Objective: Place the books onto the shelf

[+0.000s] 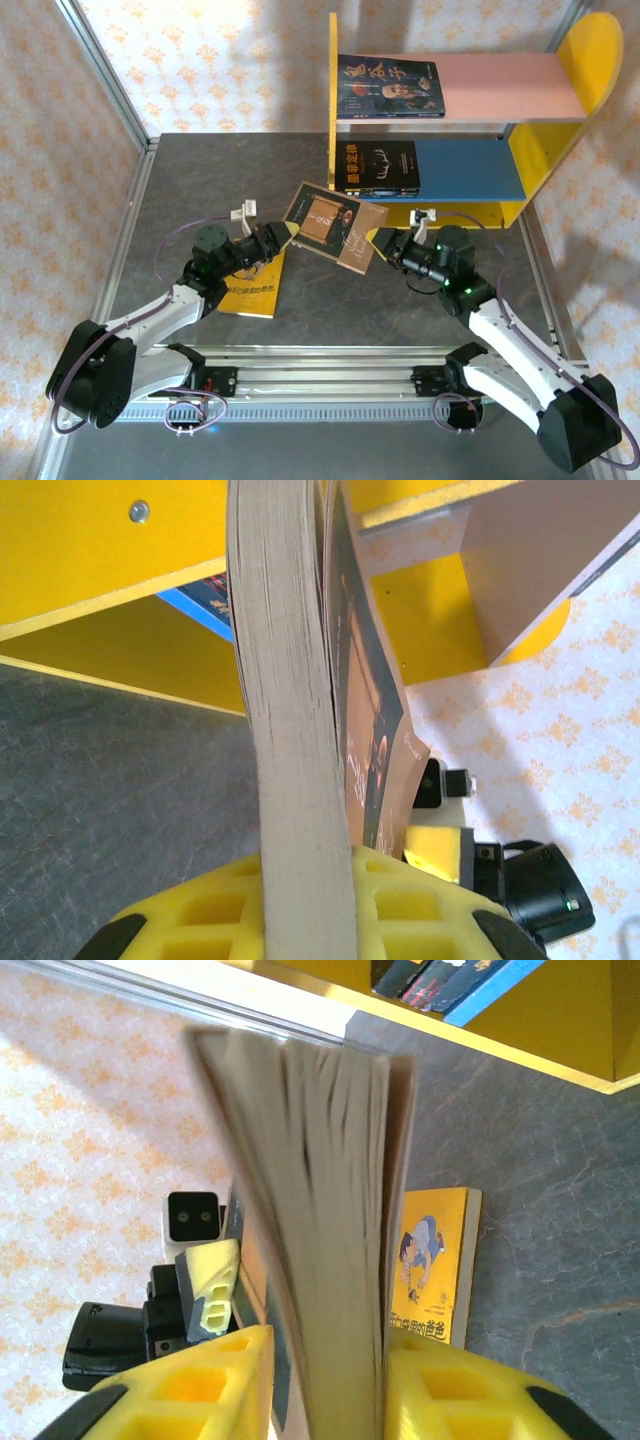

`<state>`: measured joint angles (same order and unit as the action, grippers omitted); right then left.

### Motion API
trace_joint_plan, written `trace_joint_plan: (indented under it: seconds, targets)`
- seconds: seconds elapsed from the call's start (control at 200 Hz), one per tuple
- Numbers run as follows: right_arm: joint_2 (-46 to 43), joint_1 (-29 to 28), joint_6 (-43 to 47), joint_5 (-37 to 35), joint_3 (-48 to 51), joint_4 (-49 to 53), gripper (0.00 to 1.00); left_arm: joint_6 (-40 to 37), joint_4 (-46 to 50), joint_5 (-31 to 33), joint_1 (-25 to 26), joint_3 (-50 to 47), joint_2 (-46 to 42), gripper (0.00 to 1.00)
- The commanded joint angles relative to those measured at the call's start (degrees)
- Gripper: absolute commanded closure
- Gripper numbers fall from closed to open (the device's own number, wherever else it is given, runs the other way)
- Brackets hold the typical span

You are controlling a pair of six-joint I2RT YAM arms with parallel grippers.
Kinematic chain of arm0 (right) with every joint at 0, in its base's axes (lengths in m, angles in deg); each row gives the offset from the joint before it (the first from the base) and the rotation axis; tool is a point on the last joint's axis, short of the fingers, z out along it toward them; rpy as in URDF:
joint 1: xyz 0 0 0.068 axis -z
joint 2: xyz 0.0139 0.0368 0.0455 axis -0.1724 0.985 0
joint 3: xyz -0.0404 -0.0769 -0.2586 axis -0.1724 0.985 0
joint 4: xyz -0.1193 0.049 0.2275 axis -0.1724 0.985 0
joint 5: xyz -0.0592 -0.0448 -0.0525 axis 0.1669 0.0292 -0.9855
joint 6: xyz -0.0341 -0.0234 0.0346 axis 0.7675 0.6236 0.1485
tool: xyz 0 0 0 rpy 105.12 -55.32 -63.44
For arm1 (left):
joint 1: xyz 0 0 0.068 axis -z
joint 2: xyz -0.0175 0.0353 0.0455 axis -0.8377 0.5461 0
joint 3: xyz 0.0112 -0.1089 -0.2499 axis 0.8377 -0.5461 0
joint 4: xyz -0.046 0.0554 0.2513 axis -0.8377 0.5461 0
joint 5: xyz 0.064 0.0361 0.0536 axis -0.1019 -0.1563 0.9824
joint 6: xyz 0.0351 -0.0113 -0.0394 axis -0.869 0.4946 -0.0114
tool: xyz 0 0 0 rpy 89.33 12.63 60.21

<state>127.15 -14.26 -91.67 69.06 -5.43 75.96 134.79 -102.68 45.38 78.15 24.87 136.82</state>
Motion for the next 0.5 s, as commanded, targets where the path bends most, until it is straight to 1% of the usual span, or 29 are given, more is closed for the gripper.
trace_joint_plan:
  seconds: [0.0, 0.105, 0.135, 0.215, 0.285, 0.496]
  targets:
    - [-1.7, -2.3, -2.0, -2.9, 0.8, -4.8, 0.65, 2.2, -8.6, 4.3, -0.2, -0.6, -0.7, 1.0]
    - [-1.6, -4.3, -2.3, -5.4, 1.4, -5.4, 0.59, 4.8, -13.3, 4.3, -0.2, -0.9, 0.7, 1.0]
    - [-1.6, -4.7, -2.3, -6.0, 1.5, -5.5, 0.58, 5.6, -16.0, 4.2, -0.2, -1.0, 1.3, 1.0]
    - [-1.6, -5.1, -2.3, -6.6, 1.9, -5.7, 0.51, 7.4, -19.2, 3.9, -0.2, -0.9, 2.7, 1.0]
    - [-1.6, -5.2, -2.3, -6.8, 2.1, -5.7, 0.5, 8.5, -21.5, 3.7, -0.2, -1.0, 3.9, 1.0]
    - [-0.6, -5.3, -2.5, -7.4, 1.8, -6.5, 0.5, 11.3, -27.6, 3.0, -0.2, -1.4, 7.3, 1.0]
